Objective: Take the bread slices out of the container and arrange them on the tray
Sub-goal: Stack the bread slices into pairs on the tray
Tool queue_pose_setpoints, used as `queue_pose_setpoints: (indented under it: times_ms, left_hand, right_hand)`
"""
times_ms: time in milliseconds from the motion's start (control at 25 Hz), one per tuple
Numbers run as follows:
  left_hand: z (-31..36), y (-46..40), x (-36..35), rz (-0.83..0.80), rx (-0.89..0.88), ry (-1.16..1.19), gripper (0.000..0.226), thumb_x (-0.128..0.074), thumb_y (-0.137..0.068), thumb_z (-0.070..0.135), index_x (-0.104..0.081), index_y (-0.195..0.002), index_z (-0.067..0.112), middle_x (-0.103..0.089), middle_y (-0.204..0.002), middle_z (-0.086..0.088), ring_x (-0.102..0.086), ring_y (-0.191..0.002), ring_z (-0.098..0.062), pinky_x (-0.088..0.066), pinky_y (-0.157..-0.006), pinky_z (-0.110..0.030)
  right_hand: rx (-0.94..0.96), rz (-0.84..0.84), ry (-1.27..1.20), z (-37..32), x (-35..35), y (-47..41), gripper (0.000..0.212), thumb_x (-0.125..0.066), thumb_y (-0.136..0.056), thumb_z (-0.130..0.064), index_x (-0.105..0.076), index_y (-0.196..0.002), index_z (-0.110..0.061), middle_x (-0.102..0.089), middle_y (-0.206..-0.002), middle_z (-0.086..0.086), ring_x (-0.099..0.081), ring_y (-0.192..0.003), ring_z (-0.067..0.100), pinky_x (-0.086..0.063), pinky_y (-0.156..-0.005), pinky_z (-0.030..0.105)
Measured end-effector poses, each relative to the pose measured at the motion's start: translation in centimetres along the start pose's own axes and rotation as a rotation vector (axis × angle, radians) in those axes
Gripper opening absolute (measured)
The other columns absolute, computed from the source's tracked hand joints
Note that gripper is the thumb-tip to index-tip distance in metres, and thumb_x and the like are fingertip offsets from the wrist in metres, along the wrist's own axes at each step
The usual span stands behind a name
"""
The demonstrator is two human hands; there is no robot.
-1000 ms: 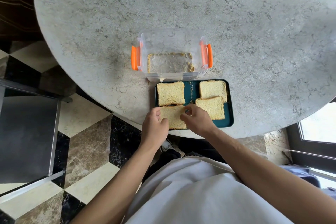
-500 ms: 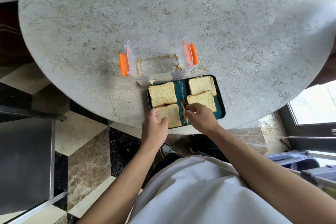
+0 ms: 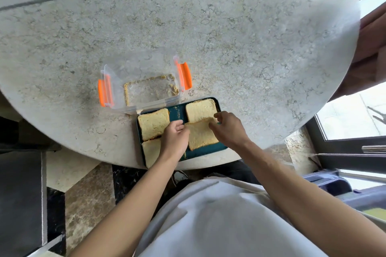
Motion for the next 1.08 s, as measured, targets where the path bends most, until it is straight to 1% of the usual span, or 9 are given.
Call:
queue_pose_setpoints:
  times_ms: [120,200,280,400,480,600,760,920,1080]
  left_hand:
    - [0.9,-0.7,-1.1,0.031,0.035,-0.05,0.051,-0.057,-0.09,0.027,-0.051,-0.14,0.02,-0.057,-0.14,0.0,-0.056,-0.111,-0.014,-0.04,-0.081,-0.027]
    - [1.0,-0.9,-1.5,0.038,0.059,-0.049,0.052,-0.057,-0.09,0.027,-0.05,-0.14,0.02,-0.058,-0.14,-0.001,-0.057,-0.112,-0.015,-0.04,-0.08,-0.027]
    - [1.1,-1.0,-1.9,0.043,0.077,-0.054,0.051,-0.057,-0.09,0.026,-0.051,-0.139,0.019,-0.06,-0.138,-0.002,-0.058,-0.114,-0.017,-0.042,-0.086,-0.029]
    - [1.2,-1.2,-2.2,0.053,0.099,-0.038,0.05,-0.059,-0.089,0.024,-0.053,-0.138,0.017,-0.062,-0.136,-0.003,-0.059,-0.116,-0.018,-0.044,-0.093,-0.032]
    - [1.2,-1.3,-2.4,0.059,0.116,-0.009,0.05,-0.06,-0.089,0.022,-0.054,-0.138,0.016,-0.063,-0.135,-0.003,-0.059,-0.112,-0.017,-0.043,-0.091,-0.031]
    - [1.3,-1.2,-2.6,0.072,0.125,0.028,0.051,-0.061,-0.088,0.017,-0.054,-0.139,0.016,-0.064,-0.134,-0.004,-0.059,-0.109,-0.016,-0.041,-0.088,-0.028]
    - [1.6,-1.0,-2.9,0.052,0.111,0.055,0.053,-0.058,-0.088,0.011,-0.053,-0.141,0.014,-0.062,-0.137,-0.007,-0.059,-0.112,-0.016,-0.042,-0.087,-0.026]
    - [1.7,-0.7,-3.7,-0.002,0.076,0.015,0.057,-0.059,-0.086,0.012,-0.052,-0.143,0.015,-0.058,-0.143,-0.008,-0.057,-0.121,-0.018,-0.043,-0.094,-0.03]
    - [2.0,-0.9,-3.8,-0.021,0.074,0.026,0.062,-0.059,-0.083,0.009,-0.05,-0.144,0.016,-0.056,-0.143,-0.01,-0.056,-0.119,-0.02,-0.043,-0.093,-0.033]
  right_hand:
    - [-0.004,-0.048,-0.015,0.7,0.0,-0.7,0.049,-0.057,-0.089,-0.031,-0.054,-0.132,-0.01,-0.057,-0.131,0.013,-0.059,-0.109,0.023,-0.048,-0.089,0.032]
    - [-0.001,-0.06,-0.047,0.9,-0.1,-1.0,0.049,-0.057,-0.088,-0.03,-0.053,-0.133,-0.01,-0.054,-0.132,0.012,-0.059,-0.102,0.02,-0.048,-0.088,0.031]
    - [0.007,-0.067,-0.084,1.0,-0.2,-1.0,0.049,-0.056,-0.087,-0.029,-0.052,-0.133,-0.012,-0.051,-0.132,0.011,-0.059,-0.099,0.018,-0.049,-0.089,0.033]
    - [0.012,-0.065,-0.131,1.0,-0.2,-1.1,0.048,-0.056,-0.087,-0.028,-0.052,-0.132,-0.013,-0.051,-0.131,0.01,-0.06,-0.106,0.022,-0.05,-0.094,0.038]
    - [0.013,-0.056,-0.15,1.0,0.0,-1.2,0.047,-0.057,-0.086,-0.027,-0.053,-0.131,-0.014,-0.051,-0.131,0.01,-0.06,-0.109,0.022,-0.05,-0.095,0.04]
    - [0.005,-0.047,-0.185,1.0,0.3,-1.4,0.048,-0.058,-0.084,-0.028,-0.053,-0.13,-0.015,-0.052,-0.13,0.008,-0.059,-0.109,0.021,-0.051,-0.093,0.038]
    - [0.013,-0.036,-0.199,1.0,0.4,-1.0,0.046,-0.059,-0.083,-0.026,-0.054,-0.128,-0.016,-0.052,-0.13,0.007,-0.059,-0.107,0.02,-0.051,-0.091,0.036]
    - [0.001,-0.026,-0.196,1.5,0.5,-0.4,0.045,-0.058,-0.085,-0.026,-0.054,-0.128,-0.015,-0.052,-0.13,0.008,-0.059,-0.105,0.021,-0.051,-0.092,0.038]
    - [0.024,-0.022,-0.187,1.5,0.7,0.1,0.047,-0.058,-0.086,-0.028,-0.053,-0.13,-0.015,-0.054,-0.131,0.008,-0.059,-0.109,0.022,-0.05,-0.095,0.039]
Point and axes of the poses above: each hand's wrist, its own y-axis away from the middle knuckle, its own x-axis out of the back of the hand, z = x × y, the point moved 9 cm from there along -y, towards the middle knuckle
